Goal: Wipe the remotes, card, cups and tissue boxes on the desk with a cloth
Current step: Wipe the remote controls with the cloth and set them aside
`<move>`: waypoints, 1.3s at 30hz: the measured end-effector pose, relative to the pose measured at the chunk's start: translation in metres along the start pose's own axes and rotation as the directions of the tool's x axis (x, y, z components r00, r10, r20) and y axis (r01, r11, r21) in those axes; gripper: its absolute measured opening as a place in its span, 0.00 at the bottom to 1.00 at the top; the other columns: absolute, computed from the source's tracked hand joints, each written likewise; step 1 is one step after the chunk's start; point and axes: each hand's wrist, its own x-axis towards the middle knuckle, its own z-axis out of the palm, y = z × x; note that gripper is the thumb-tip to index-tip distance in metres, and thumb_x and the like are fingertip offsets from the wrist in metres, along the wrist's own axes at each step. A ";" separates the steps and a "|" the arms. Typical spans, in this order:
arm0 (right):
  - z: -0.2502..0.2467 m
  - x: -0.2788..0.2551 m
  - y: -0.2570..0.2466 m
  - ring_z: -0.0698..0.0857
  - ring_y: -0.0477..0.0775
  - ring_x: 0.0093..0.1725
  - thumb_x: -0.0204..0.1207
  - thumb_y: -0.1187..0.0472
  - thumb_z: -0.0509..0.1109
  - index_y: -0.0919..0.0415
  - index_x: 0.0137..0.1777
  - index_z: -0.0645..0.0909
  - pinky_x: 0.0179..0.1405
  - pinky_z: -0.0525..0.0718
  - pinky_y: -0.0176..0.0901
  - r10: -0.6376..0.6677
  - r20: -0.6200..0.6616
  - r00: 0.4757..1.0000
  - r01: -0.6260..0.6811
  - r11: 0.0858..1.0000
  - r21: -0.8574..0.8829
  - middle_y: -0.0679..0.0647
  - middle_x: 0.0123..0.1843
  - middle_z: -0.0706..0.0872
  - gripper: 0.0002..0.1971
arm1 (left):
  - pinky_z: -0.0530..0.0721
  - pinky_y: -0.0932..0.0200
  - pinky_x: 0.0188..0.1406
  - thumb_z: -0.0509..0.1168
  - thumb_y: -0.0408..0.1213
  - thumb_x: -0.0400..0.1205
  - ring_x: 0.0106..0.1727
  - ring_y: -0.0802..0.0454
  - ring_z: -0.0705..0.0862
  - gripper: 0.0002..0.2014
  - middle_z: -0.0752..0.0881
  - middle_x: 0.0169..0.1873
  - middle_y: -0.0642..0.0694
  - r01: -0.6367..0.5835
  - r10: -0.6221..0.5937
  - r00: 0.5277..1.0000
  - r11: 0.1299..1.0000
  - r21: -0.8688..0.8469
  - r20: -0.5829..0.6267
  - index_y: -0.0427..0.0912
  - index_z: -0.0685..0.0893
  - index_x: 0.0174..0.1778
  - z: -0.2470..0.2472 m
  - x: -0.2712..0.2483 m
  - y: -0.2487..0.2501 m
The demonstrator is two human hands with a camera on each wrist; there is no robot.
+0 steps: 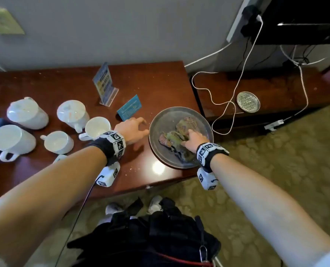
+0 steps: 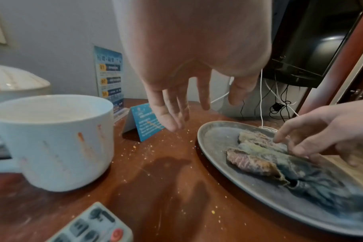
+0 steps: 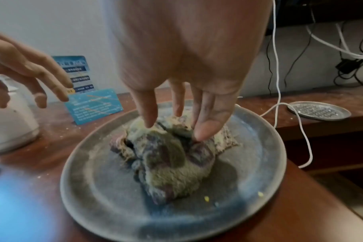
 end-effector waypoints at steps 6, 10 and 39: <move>0.020 0.009 0.010 0.73 0.69 0.75 0.74 0.42 0.74 0.52 0.78 0.65 0.74 0.74 0.61 0.045 0.064 0.997 -0.049 0.996 0.071 0.59 0.85 0.58 0.36 | 0.81 0.46 0.63 0.62 0.59 0.82 0.63 0.45 0.83 0.22 0.82 0.65 0.47 0.016 -0.015 0.996 1.000 -0.006 0.083 0.57 0.76 0.71 0.019 0.013 0.002; 0.028 0.012 0.010 0.70 0.68 0.77 0.74 0.42 0.75 0.51 0.79 0.63 0.72 0.75 0.60 0.038 0.021 0.999 -0.039 0.999 0.029 0.60 0.85 0.53 0.37 | 0.83 0.45 0.60 0.65 0.59 0.79 0.59 0.49 0.84 0.22 0.83 0.61 0.50 -0.030 0.029 0.991 1.000 0.002 0.132 0.59 0.76 0.69 0.024 0.023 0.006; -0.021 0.048 0.016 0.84 0.65 0.55 0.83 0.51 0.64 0.55 0.52 0.79 0.53 0.80 0.51 -0.104 -0.106 0.989 0.109 0.993 0.037 0.60 0.52 0.88 0.08 | 0.83 0.52 0.58 0.62 0.34 0.81 0.63 0.42 0.84 0.19 0.86 0.64 0.46 -0.076 0.046 0.975 0.988 0.132 0.216 0.55 0.83 0.67 0.043 0.086 0.063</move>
